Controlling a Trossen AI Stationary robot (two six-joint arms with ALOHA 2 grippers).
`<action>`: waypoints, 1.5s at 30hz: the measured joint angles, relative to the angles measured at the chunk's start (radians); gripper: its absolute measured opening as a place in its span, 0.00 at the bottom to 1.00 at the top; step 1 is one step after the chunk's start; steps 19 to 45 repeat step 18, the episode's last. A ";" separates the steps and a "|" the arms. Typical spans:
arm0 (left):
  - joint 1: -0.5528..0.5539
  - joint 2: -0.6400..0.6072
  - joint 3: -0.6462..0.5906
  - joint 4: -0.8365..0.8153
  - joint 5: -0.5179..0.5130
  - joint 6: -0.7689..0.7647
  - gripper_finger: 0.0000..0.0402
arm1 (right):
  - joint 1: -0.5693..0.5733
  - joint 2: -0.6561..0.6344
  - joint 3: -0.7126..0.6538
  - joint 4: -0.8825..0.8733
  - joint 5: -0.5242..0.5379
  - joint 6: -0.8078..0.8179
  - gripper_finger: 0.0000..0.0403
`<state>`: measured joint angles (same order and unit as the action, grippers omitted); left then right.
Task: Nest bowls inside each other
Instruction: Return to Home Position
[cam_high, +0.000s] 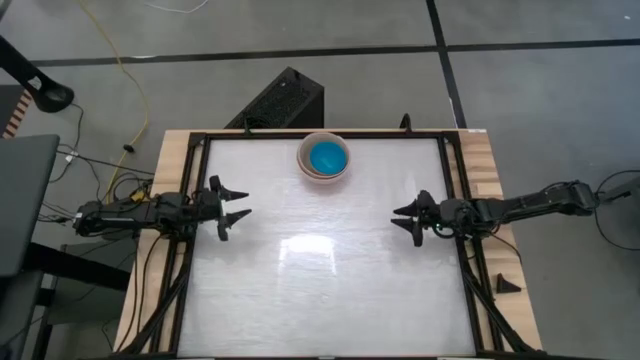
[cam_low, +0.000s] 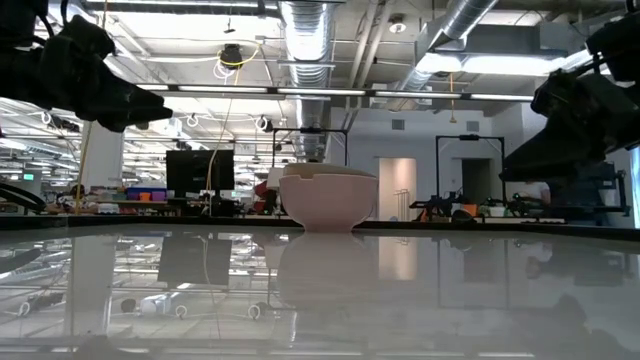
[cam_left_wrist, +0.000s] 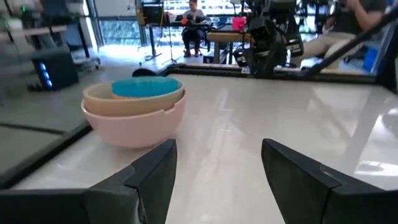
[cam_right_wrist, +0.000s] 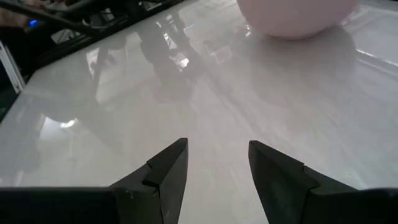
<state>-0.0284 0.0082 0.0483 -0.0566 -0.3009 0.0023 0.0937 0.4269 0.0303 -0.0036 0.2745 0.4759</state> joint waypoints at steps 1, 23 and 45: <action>0.000 0.000 0.000 0.000 0.000 0.021 0.56 | 0.000 0.002 0.000 0.000 0.000 -0.012 0.51; 0.000 0.000 0.000 0.000 0.002 0.013 0.56 | 0.000 0.007 -0.001 -0.004 -0.008 -0.014 0.51; 0.000 0.000 0.000 0.000 0.002 0.013 0.56 | 0.000 0.007 -0.001 -0.004 -0.008 -0.014 0.51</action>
